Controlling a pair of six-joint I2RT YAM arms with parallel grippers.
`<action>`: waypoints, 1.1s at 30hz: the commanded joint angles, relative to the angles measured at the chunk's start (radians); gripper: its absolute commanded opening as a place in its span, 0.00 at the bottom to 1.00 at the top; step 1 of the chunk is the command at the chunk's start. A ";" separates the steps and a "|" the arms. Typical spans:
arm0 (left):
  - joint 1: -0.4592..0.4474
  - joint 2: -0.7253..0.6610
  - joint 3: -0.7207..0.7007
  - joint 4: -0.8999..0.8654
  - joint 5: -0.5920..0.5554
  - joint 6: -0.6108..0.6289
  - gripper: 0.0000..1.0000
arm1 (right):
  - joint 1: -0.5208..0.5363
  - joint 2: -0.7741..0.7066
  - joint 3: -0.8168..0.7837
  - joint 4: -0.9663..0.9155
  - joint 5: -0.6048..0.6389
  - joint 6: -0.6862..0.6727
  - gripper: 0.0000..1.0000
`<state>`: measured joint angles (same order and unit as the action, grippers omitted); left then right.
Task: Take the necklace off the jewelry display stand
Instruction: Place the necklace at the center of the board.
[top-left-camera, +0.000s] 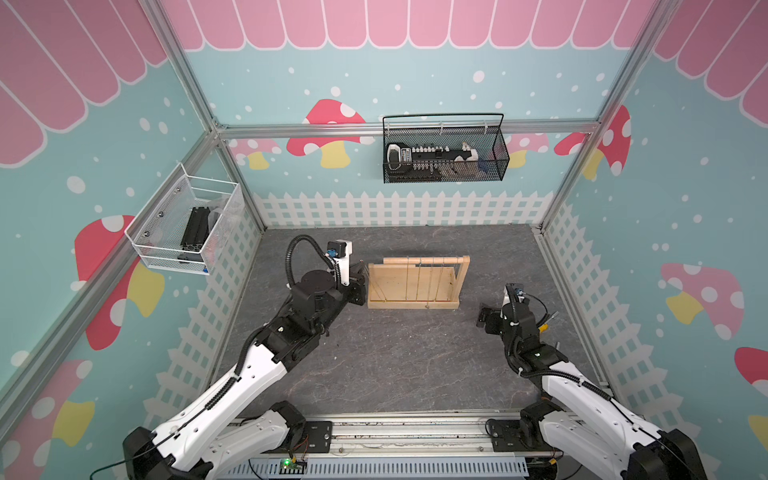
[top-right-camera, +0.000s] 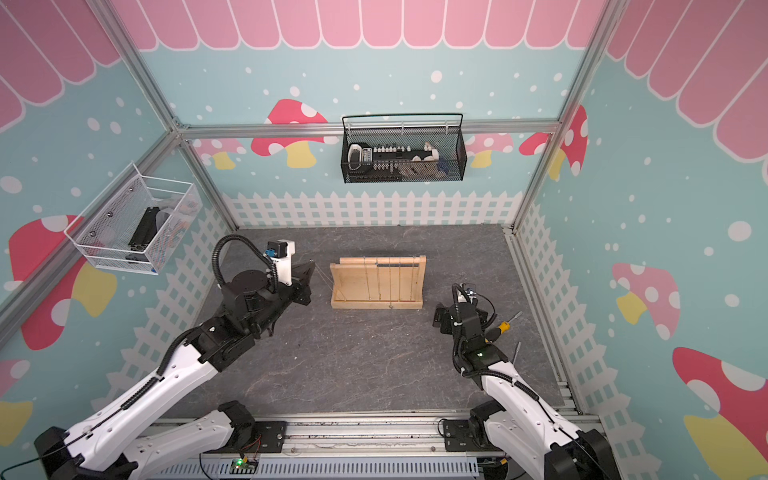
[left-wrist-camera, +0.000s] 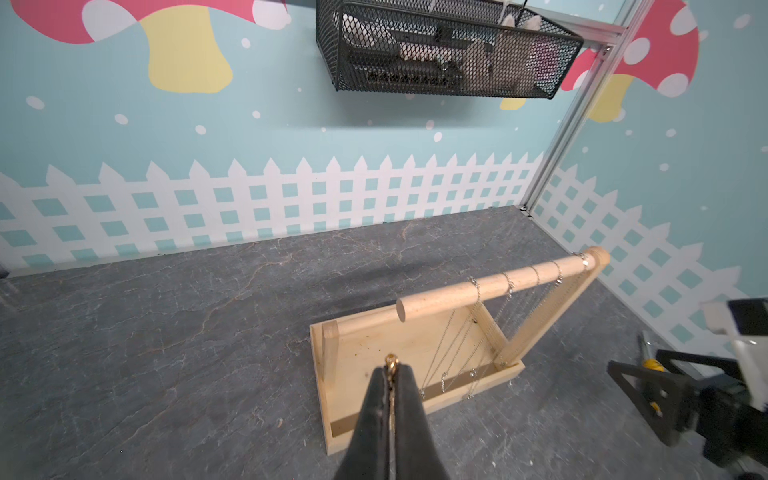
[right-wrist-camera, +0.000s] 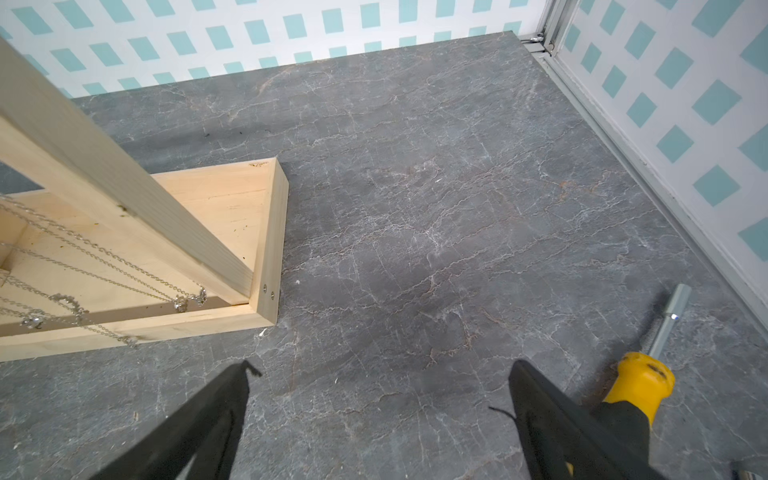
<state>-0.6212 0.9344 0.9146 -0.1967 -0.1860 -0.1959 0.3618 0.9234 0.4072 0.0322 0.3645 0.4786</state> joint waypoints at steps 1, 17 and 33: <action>-0.002 -0.063 -0.011 -0.181 0.109 -0.053 0.00 | 0.008 0.008 0.026 0.023 -0.003 0.003 0.99; -0.044 -0.352 -0.081 -0.437 0.486 -0.380 0.00 | 0.007 0.002 0.004 0.035 -0.029 -0.003 0.99; -0.046 -0.500 -0.213 -0.542 0.549 -0.538 0.00 | 0.007 0.088 -0.003 0.087 -0.050 -0.003 0.99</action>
<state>-0.6628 0.4557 0.7151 -0.6758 0.3347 -0.6899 0.3618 1.0000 0.4072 0.0853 0.3191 0.4721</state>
